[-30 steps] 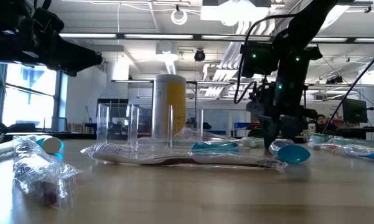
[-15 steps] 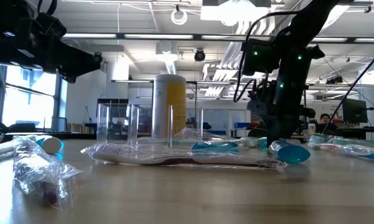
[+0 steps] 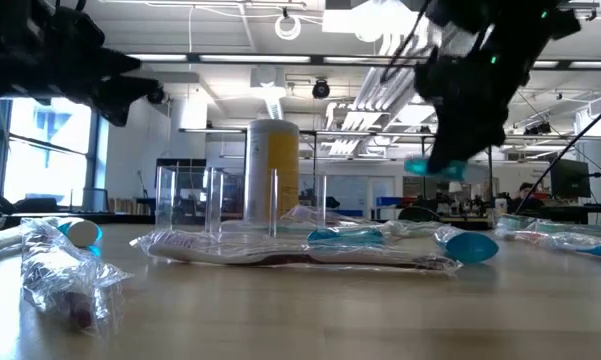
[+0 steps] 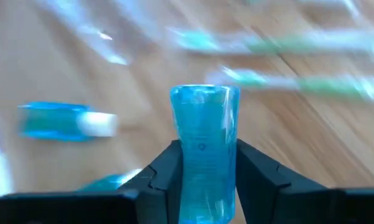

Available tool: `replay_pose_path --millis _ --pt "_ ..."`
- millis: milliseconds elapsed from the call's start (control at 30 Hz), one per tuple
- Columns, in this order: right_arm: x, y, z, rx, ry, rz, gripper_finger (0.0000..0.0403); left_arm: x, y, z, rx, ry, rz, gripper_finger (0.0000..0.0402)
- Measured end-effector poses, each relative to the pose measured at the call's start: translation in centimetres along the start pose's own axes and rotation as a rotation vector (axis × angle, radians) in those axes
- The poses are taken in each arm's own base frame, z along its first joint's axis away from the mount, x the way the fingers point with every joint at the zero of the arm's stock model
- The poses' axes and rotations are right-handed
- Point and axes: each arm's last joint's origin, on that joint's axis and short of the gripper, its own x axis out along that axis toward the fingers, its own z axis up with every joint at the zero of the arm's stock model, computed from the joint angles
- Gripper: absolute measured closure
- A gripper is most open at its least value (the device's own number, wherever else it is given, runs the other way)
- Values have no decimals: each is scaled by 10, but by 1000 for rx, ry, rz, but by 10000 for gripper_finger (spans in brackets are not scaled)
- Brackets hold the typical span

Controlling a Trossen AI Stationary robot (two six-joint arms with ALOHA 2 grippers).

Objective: Pick & Place toothbrushing station
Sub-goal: Put the mouthwash bottle into the transparent organizer

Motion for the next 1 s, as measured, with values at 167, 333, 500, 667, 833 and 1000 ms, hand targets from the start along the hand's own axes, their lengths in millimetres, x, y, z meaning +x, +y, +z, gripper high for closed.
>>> replay_pose_path --millis 167,333,500,667,833,1000 --pt "-18 31 2 -223 -204 127 297 11 -10 4 -154 -53 -84 201" --pt "-29 54 10 -332 -316 138 299 32 -15 4 -187 -32 -8 201" --pt "-31 69 16 -409 -344 119 300 76 -23 19 -137 38 87 201" --pt "-24 77 19 -449 -339 101 300 133 -34 29 -16 143 -20 201" --pt "-18 80 20 -490 -328 82 300 186 -36 36 -66 263 3 201" --pt "-18 81 20 -492 -329 80 300 223 -38 43 7 387 35 201"
